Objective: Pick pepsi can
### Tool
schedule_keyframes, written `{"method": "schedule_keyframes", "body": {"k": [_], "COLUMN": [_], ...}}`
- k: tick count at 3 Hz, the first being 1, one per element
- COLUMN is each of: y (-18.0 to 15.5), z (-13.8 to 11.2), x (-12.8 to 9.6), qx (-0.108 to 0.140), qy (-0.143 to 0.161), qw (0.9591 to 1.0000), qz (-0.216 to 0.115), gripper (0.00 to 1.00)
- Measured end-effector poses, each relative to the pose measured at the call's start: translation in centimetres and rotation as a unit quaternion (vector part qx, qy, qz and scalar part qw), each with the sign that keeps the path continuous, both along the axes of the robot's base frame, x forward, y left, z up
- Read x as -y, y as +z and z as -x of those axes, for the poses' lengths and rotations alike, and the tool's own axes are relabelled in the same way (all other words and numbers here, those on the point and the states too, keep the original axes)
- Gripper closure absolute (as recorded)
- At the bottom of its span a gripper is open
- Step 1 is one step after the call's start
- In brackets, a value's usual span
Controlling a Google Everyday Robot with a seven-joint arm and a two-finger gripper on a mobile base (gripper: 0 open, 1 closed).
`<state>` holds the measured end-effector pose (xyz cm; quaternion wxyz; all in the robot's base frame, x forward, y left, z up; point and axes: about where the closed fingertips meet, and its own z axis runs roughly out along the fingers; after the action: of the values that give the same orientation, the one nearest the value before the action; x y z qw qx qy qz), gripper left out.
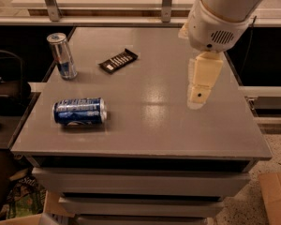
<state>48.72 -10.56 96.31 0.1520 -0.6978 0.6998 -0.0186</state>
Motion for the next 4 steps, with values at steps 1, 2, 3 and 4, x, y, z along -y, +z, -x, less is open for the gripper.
{"method": "schedule_keyframes", "body": {"k": [1,2,3,4], "y": [-0.4,-0.9,-0.9,-0.9], "z": [-0.4,-0.3,-0.3,0.0], "x": [-4.2,-9.0,-9.0,-9.1], "qx": [-0.005,-0.014,-0.014,-0.015], "qy": [0.035,0.067,0.067,0.07], "qw": [0.9993,0.9976,0.9976,0.9974], "qz": [-0.004,-0.012,-0.012,-0.01], "gripper": [0.0,0.0,0.0,0.0]}}
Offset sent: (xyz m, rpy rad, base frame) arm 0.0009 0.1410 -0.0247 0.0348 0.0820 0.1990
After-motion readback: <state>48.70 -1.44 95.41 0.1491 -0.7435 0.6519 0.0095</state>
